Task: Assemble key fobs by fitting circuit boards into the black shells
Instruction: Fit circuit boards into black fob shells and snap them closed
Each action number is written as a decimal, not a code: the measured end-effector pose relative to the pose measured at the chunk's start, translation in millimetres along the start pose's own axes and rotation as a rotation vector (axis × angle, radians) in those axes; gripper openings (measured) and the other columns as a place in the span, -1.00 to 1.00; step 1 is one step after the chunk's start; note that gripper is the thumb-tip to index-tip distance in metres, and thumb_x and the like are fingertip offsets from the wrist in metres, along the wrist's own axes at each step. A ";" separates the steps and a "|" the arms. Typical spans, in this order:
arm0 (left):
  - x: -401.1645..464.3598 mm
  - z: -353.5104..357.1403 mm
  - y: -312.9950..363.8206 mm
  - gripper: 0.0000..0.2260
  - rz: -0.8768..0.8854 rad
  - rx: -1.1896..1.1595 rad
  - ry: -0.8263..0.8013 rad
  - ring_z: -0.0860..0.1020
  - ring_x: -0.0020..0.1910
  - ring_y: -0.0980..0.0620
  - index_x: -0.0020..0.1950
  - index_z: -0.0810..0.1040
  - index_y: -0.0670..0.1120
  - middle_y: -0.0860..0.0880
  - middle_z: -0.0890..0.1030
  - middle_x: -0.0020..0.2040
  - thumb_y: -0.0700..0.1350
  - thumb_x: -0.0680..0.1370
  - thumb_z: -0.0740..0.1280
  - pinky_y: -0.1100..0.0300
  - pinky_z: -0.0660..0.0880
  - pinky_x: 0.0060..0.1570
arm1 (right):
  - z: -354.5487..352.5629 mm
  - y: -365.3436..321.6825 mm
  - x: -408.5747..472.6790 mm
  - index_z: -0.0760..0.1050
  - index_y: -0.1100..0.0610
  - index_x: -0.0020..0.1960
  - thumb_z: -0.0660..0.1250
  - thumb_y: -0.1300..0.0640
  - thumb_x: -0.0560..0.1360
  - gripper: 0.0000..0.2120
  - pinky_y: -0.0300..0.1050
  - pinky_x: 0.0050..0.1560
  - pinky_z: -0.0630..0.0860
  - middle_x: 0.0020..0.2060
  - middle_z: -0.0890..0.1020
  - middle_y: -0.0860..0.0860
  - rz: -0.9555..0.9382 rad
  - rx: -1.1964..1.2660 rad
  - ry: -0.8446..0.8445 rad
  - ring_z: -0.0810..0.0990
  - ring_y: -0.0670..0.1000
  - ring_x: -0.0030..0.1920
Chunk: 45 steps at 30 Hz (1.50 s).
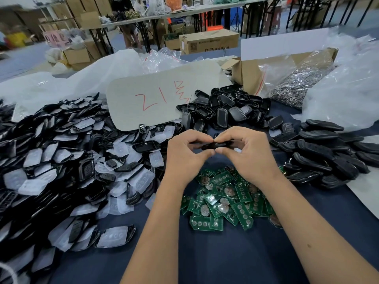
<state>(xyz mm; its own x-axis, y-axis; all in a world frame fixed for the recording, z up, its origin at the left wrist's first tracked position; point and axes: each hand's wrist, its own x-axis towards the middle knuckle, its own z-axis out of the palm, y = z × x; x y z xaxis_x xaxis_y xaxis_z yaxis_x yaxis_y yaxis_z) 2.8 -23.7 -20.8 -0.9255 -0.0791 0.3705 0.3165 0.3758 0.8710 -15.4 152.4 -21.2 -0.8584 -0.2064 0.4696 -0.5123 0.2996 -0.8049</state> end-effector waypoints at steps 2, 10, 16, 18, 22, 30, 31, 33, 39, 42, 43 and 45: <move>-0.7 3.5 2.7 -0.71 0.011 0.055 0.019 0.68 -0.04 0.17 -0.01 0.71 -0.02 0.09 0.72 -0.13 -0.32 0.37 0.61 0.17 0.62 0.07 | -0.6 0.2 -0.4 0.71 0.19 -0.04 0.59 0.36 0.39 -0.81 -0.09 0.05 0.63 -0.10 0.71 -0.03 -0.032 -0.034 0.000 0.68 -0.09 -0.02; 0.8 5.1 -1.7 -0.65 -0.028 0.020 -0.003 0.66 -0.23 0.10 0.05 0.62 0.14 0.05 0.64 -0.23 -0.27 0.44 0.56 0.14 0.65 -0.12 | -3.9 6.2 1.8 0.59 0.09 0.28 0.53 0.33 0.48 -0.59 -0.17 0.14 0.63 0.00 0.76 -0.02 0.156 0.335 0.050 0.73 -0.04 0.07; -1.4 7.3 -1.7 -0.77 -0.333 -0.492 -0.004 0.72 -0.07 -0.16 -0.07 0.56 -0.15 -0.16 0.70 -0.10 -0.41 0.46 0.52 0.04 0.69 -0.06 | 3.3 10.6 1.7 0.73 -0.04 -0.04 0.45 0.11 0.60 -0.90 -0.25 -0.20 0.58 -0.22 0.74 -0.09 0.253 0.262 0.025 0.68 -0.11 -0.22; -2.3 7.4 0.6 -0.77 -0.392 -0.643 -0.049 0.73 -0.05 -0.12 -0.04 0.53 -0.22 -0.16 0.70 -0.09 -0.46 0.45 0.49 0.15 0.67 -0.09 | 2.8 11.0 1.2 0.74 -0.04 -0.13 0.48 0.06 0.58 -0.87 -0.26 -0.34 0.49 -0.38 0.67 -0.06 0.273 0.272 0.032 0.58 -0.07 -0.38; -2.2 7.7 5.1 -0.72 -0.444 -0.775 -0.101 0.72 -0.03 -0.14 0.09 0.52 -0.28 -0.18 0.68 -0.07 -0.49 0.45 0.44 0.16 0.68 -0.07 | -0.5 11.5 0.9 0.72 0.05 -0.19 0.50 -0.02 0.53 -0.81 -0.18 -0.48 0.22 -0.53 0.44 0.04 0.319 0.383 0.058 0.31 0.04 -0.48; -4.0 6.4 5.6 -0.61 -0.478 -0.771 -0.132 0.72 -0.02 -0.16 0.29 0.44 -0.50 -0.32 0.63 0.09 -0.51 0.49 0.39 0.12 0.69 -0.06 | 0.8 10.1 0.3 0.57 0.21 -0.28 0.43 0.15 0.60 -0.71 -0.07 -0.40 0.07 -0.50 0.28 0.00 0.345 0.515 0.001 0.15 0.02 -0.42; -4.2 6.8 5.3 -0.61 -0.478 -0.773 -0.133 0.72 -0.02 -0.15 0.29 0.45 -0.50 -0.31 0.64 0.08 -0.50 0.48 0.40 0.13 0.69 -0.07 | 1.0 10.0 0.2 0.56 0.22 -0.28 0.43 0.15 0.60 -0.70 -0.08 -0.41 0.07 -0.50 0.27 0.01 0.343 0.518 0.003 0.15 0.02 -0.42; -4.1 7.0 4.6 -0.59 -0.477 -0.788 -0.141 0.73 -0.04 -0.13 0.28 0.46 -0.49 -0.27 0.66 0.04 -0.47 0.46 0.43 0.14 0.69 -0.08 | 1.4 8.9 0.4 0.54 0.23 -0.29 0.43 0.16 0.60 -0.69 -0.14 -0.43 0.09 -0.49 0.26 0.02 0.340 0.525 0.012 0.14 0.02 -0.41; -4.1 12.2 -3.1 -0.78 -0.427 -0.632 -0.068 0.72 -0.06 -0.08 0.02 0.58 -0.24 -0.12 0.72 -0.11 -0.44 0.45 0.49 0.08 0.69 -0.06 | 1.2 10.0 -0.1 0.56 0.17 -0.31 0.46 0.18 0.59 -0.70 -0.17 -0.42 0.27 -0.51 0.40 0.04 0.273 0.382 0.063 0.29 0.01 -0.46; -1.5 14.9 -8.9 -0.73 -0.355 -0.408 0.026 0.67 -0.05 -0.10 -0.05 0.58 -0.11 -0.12 0.71 -0.12 -0.39 0.43 0.55 -0.07 0.64 0.07 | 3.6 6.1 -0.6 0.69 0.08 -0.12 0.48 0.22 0.57 -0.89 -0.11 -0.29 0.49 -0.30 0.63 0.12 0.178 0.213 0.057 0.51 -0.04 -0.34; -1.3 14.9 -9.7 -0.73 -0.340 -0.392 0.038 0.67 -0.05 -0.09 -0.04 0.59 -0.11 -0.13 0.72 -0.10 -0.38 0.43 0.56 -0.08 0.62 0.08 | 4.3 5.0 -0.9 0.69 0.05 -0.09 0.48 0.23 0.57 -0.89 -0.13 -0.29 0.52 -0.24 0.66 0.12 0.173 0.205 0.055 0.54 -0.04 -0.33; -1.7 13.6 -9.6 -0.73 -0.330 -0.403 0.023 0.69 -0.05 -0.05 0.00 0.60 -0.11 -0.10 0.74 -0.09 -0.37 0.43 0.57 -0.04 0.62 0.06 | 4.2 4.3 -0.7 0.67 -0.02 -0.12 0.46 0.22 0.58 -0.83 -0.23 -0.37 0.52 -0.23 0.69 0.09 0.187 0.213 0.062 0.56 -0.06 -0.39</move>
<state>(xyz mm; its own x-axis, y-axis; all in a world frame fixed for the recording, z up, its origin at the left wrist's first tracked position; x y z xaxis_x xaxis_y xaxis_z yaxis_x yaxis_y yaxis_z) -1.5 -14.6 -34.2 -0.9861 -0.1553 0.0582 0.0679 -0.0579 0.9960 -16.9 149.9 -26.4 -0.9408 -0.1068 0.3218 -0.3336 0.1236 -0.9346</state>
